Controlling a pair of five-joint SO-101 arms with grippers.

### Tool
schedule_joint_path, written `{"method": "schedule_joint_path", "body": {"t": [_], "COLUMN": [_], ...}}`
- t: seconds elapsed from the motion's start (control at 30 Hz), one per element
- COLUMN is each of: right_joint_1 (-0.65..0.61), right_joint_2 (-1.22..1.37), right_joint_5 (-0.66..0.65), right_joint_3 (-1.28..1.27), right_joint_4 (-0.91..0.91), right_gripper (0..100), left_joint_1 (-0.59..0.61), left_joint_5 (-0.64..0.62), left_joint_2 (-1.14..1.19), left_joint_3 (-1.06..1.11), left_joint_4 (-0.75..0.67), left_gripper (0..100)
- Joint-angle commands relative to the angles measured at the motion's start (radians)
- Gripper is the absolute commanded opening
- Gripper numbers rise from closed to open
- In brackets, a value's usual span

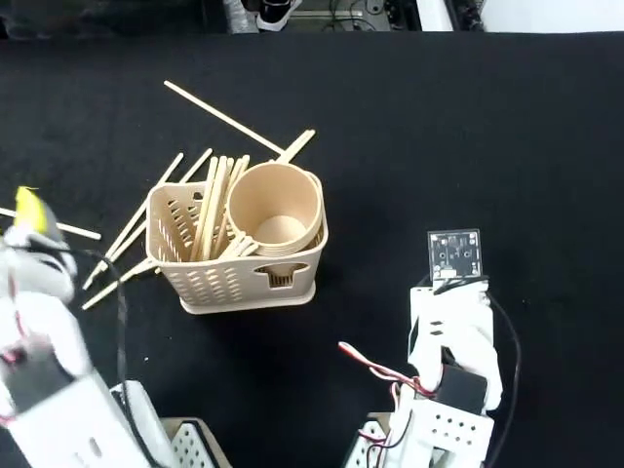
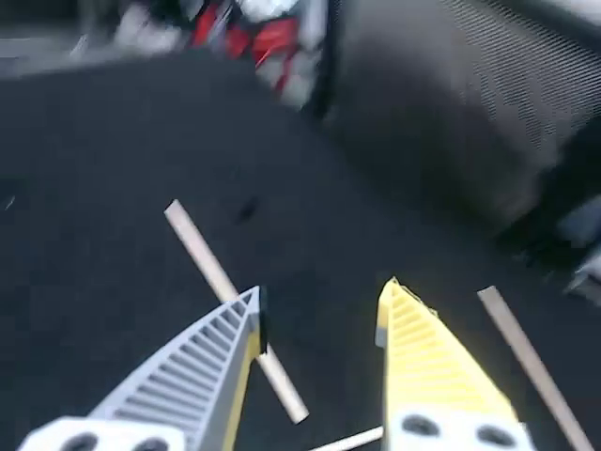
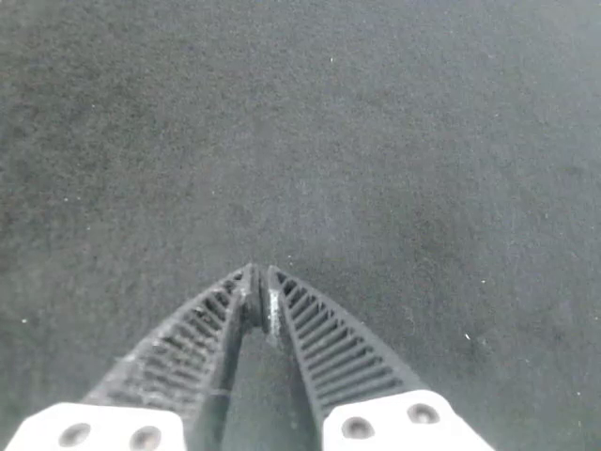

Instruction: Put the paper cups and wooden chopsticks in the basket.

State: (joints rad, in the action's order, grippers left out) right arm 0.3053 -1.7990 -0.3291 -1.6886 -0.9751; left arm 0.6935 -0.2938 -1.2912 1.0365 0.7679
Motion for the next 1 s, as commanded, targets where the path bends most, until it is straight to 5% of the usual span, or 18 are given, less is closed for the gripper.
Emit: {"method": "schedule_joint_path", "body": {"t": [0.0,0.17,0.47,0.97], "right_joint_1": [-0.014,-0.014,-0.014,-0.014], "right_joint_2": [-0.042,-0.042,-0.042,-0.042], "right_joint_5": [-0.008,-0.008,-0.008,-0.008], "right_joint_3": [0.002,0.002,0.002,0.002], "right_joint_4": [-0.003,-0.003,-0.003,-0.003], "right_gripper": [1.5,1.5,1.5,1.5], "left_joint_1": [0.073,0.137,0.143,0.131], "left_joint_5": [-0.009,0.046,0.029,-0.259], "left_joint_2": [0.456,0.936,1.614,2.302], "left_joint_3": [-0.251,-0.533,-1.185,-2.224], "left_joint_4": [-0.031,0.023,0.319,0.781], "left_gripper": [21,21,21,20]}}
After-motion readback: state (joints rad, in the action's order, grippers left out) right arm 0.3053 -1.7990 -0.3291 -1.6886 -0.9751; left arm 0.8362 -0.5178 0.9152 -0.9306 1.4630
